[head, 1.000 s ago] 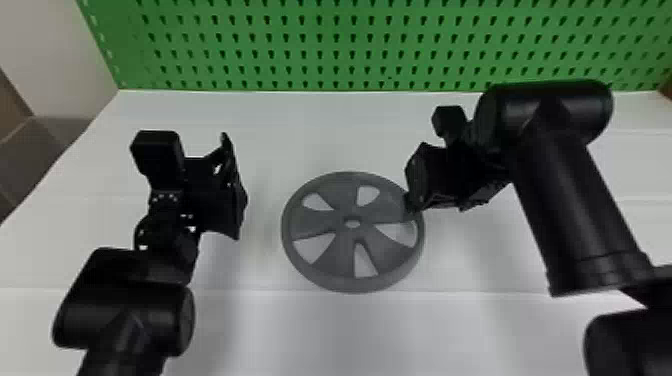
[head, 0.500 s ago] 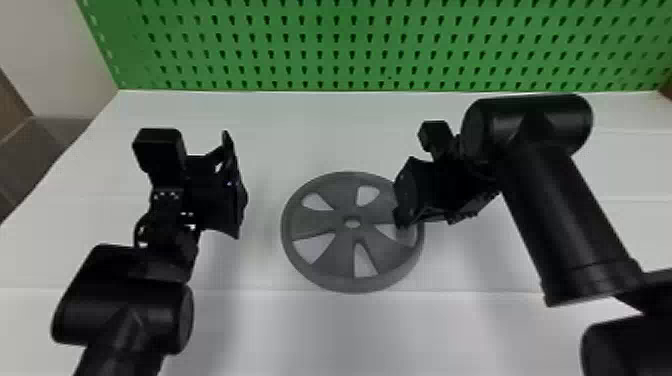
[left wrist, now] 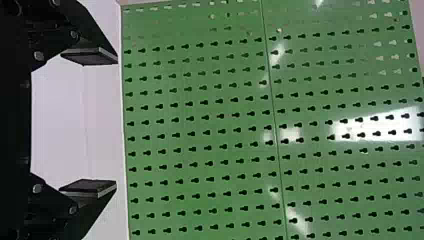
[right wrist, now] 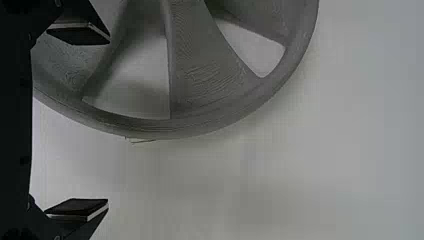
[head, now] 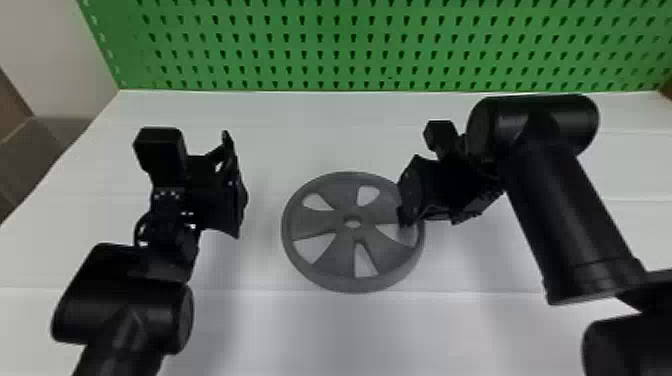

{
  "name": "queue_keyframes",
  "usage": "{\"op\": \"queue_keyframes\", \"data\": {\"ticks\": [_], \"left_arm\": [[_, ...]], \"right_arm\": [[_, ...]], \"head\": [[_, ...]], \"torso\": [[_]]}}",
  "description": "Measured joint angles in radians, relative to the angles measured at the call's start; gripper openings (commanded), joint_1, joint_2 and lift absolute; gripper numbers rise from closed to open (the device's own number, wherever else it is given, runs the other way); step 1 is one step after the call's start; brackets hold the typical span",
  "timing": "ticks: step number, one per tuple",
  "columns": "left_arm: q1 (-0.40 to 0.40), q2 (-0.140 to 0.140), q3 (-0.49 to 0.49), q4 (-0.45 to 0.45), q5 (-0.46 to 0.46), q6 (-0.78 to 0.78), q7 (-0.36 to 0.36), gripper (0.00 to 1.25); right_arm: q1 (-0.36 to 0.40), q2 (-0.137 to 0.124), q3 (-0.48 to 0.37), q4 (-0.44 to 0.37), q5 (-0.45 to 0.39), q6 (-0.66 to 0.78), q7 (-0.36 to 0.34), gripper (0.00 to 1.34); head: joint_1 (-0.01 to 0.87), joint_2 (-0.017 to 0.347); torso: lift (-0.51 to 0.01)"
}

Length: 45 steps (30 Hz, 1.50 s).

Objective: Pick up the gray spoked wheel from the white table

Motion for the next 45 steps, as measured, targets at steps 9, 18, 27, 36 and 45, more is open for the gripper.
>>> {"op": "queue_keyframes", "data": {"ticks": [9, 18, 27, 36, 45], "left_arm": [[-0.001, 0.001, -0.003, 0.000, -0.003, 0.000, 0.001, 0.88], [-0.003, 0.002, -0.004, -0.001, -0.001, 0.000, 0.003, 0.88], [-0.005, 0.002, -0.006, -0.001, -0.001, 0.000, 0.004, 0.88], [-0.006, 0.002, -0.007, -0.001, 0.000, 0.000, 0.006, 0.88], [-0.008, 0.002, -0.010, -0.001, 0.001, 0.000, 0.007, 0.88]], "right_arm": [[-0.001, 0.000, -0.024, 0.011, 0.015, 0.000, 0.000, 1.19], [-0.002, 0.000, -0.026, 0.038, 0.017, 0.000, 0.000, 1.19], [-0.013, 0.000, -0.004, 0.083, 0.012, 0.000, 0.000, 1.19], [-0.014, 0.000, 0.002, 0.106, -0.003, 0.000, 0.000, 1.19], [-0.013, 0.000, 0.000, 0.116, -0.010, 0.000, 0.000, 1.18]], "head": [[0.782, 0.057], [0.782, 0.057], [0.782, 0.057], [0.782, 0.057], [0.782, 0.057]], "torso": [[-0.097], [-0.097], [-0.097], [-0.097], [-0.097]]}}
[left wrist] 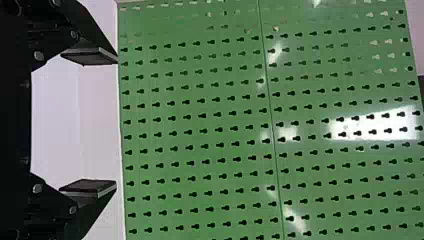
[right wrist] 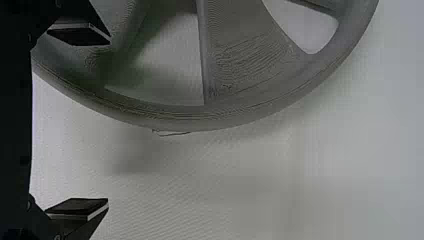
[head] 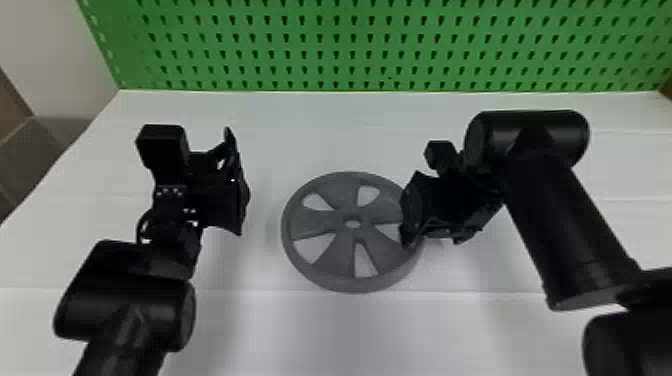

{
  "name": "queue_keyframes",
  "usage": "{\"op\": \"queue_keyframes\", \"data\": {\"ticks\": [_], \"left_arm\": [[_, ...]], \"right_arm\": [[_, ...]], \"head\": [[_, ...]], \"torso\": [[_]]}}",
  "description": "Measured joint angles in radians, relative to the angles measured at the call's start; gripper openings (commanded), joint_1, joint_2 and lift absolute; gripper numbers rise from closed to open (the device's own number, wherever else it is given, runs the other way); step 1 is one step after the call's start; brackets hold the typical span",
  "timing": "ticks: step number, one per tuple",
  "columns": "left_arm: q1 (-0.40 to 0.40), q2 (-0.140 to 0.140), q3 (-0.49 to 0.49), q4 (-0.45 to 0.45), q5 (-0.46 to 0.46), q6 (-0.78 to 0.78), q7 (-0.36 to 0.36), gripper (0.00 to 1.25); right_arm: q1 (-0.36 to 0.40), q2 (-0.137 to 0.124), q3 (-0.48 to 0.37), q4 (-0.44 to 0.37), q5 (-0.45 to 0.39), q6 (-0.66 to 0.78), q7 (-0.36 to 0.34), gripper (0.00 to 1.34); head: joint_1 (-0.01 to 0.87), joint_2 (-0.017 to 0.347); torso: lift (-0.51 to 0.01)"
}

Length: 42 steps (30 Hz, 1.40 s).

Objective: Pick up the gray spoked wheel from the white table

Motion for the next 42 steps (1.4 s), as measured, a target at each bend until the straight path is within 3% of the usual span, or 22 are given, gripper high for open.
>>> {"op": "queue_keyframes", "data": {"ticks": [13, 16, 19, 25, 34, 42], "left_arm": [[-0.001, 0.000, 0.000, 0.000, 0.001, 0.000, 0.001, 0.88], [-0.002, 0.000, 0.000, 0.000, 0.001, 0.000, 0.001, 0.88], [-0.002, 0.000, 0.000, 0.000, 0.001, 0.000, 0.001, 0.88], [-0.002, 0.000, 0.000, 0.000, 0.001, 0.000, 0.001, 0.88], [-0.004, 0.000, 0.000, 0.001, 0.000, 0.000, 0.001, 0.88], [-0.004, 0.000, 0.000, 0.001, -0.005, 0.000, 0.002, 0.88]], "right_arm": [[-0.003, 0.000, -0.001, 0.013, -0.001, 0.001, 0.000, 1.10], [-0.004, 0.000, 0.000, 0.015, -0.002, 0.001, 0.000, 0.98], [-0.004, 0.000, 0.002, 0.017, -0.003, 0.002, 0.000, 0.76], [-0.004, 0.000, 0.007, 0.021, -0.003, 0.002, 0.000, 0.70], [-0.009, 0.000, 0.018, 0.021, 0.002, 0.001, 0.000, 0.43], [-0.014, 0.000, 0.029, 0.021, 0.007, 0.002, 0.000, 0.38]], "head": [[0.782, 0.057], [0.782, 0.057], [0.782, 0.057], [0.782, 0.057], [0.782, 0.057], [0.782, 0.057]], "torso": [[-0.097], [-0.097], [-0.097], [-0.097], [-0.097], [-0.097]]}}
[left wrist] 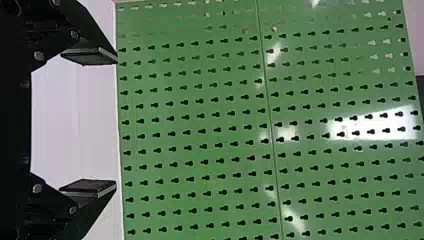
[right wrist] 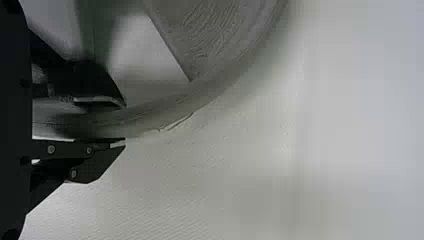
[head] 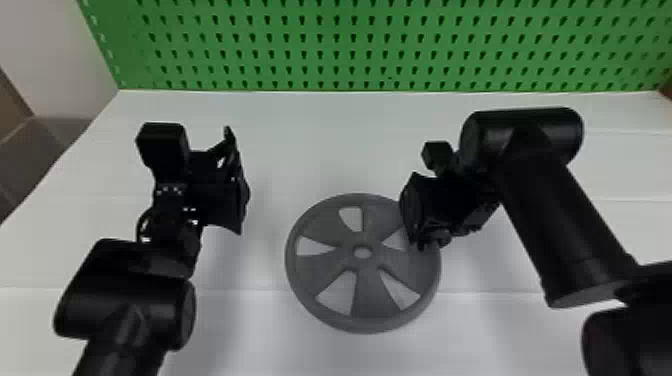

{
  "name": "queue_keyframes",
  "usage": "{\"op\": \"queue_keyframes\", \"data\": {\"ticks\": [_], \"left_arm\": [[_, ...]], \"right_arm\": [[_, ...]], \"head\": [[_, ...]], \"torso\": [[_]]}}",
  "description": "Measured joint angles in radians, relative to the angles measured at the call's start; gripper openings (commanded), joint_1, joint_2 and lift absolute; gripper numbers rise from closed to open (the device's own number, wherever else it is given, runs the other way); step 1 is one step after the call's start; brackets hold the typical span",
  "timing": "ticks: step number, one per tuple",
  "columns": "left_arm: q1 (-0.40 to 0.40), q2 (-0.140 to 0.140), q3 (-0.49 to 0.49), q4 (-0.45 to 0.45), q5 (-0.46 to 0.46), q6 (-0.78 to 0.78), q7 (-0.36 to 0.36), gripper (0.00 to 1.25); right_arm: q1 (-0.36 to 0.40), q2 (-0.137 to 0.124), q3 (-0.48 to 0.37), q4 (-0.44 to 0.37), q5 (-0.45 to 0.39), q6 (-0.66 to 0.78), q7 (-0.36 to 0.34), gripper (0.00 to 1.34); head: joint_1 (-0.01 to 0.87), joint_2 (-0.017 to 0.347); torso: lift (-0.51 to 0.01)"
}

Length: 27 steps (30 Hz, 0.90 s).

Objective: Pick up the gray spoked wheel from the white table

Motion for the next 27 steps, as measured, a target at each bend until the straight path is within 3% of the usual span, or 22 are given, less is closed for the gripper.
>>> {"op": "queue_keyframes", "data": {"ticks": [3, 27], "left_arm": [[0.000, 0.000, 0.000, 0.000, 0.000, 0.000, 0.000, 0.88], [0.002, 0.000, 0.002, 0.000, 0.001, 0.000, 0.001, 0.88]], "right_arm": [[-0.001, 0.000, 0.002, 0.002, 0.000, 0.000, 0.000, 0.25], [-0.009, 0.000, 0.013, 0.005, 0.001, 0.000, 0.000, 0.25]], "head": [[0.782, 0.057], [0.782, 0.057]], "torso": [[-0.097], [-0.097]]}}
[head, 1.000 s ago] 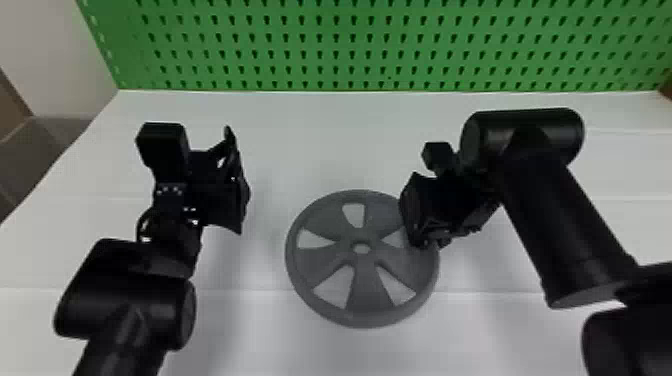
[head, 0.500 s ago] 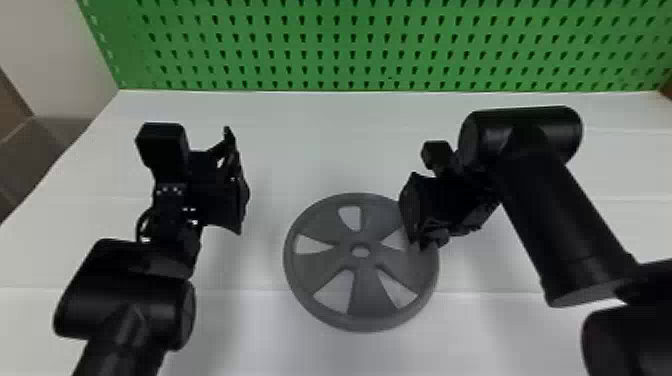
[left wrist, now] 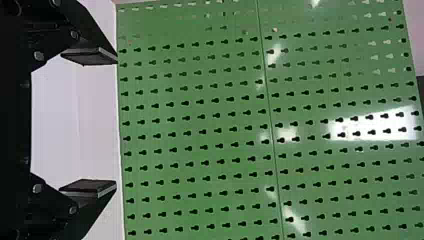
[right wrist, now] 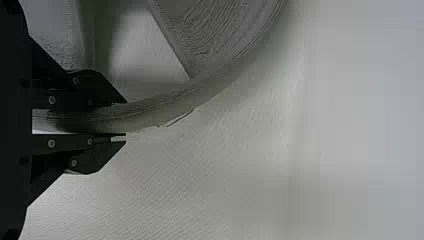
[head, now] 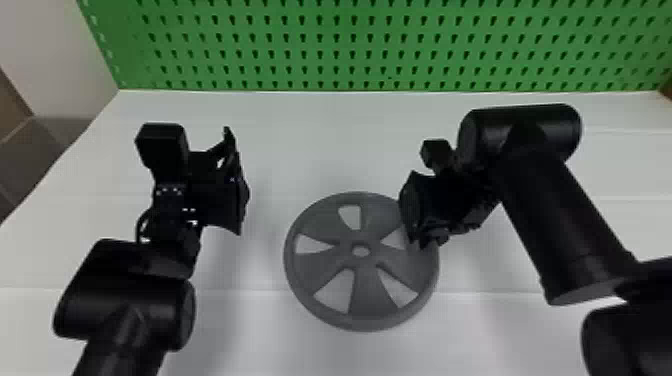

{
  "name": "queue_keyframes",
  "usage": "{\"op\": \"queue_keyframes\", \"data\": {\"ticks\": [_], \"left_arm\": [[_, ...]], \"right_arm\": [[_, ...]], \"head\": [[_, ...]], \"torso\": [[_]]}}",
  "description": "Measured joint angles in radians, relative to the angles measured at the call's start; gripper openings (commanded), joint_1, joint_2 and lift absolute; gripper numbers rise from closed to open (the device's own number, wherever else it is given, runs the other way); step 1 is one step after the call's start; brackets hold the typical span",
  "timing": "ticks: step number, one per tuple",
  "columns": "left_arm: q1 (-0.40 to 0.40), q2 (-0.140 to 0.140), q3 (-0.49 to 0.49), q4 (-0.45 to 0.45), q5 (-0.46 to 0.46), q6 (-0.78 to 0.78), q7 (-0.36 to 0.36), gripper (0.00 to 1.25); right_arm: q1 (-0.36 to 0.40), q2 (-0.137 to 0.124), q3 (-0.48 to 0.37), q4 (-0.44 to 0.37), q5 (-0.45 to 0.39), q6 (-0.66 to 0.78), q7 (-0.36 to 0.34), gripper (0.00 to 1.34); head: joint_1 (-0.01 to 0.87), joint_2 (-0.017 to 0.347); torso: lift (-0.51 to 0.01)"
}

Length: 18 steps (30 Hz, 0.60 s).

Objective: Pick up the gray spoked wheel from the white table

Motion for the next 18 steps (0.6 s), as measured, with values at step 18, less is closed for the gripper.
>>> {"op": "queue_keyframes", "data": {"ticks": [18], "left_arm": [[0.003, 0.000, 0.002, 0.000, -0.001, 0.000, 0.000, 0.88]], "right_arm": [[-0.026, 0.000, 0.001, -0.001, -0.019, 0.000, 0.000, 0.25]], "head": [[0.782, 0.057]], "torso": [[-0.097]]}}
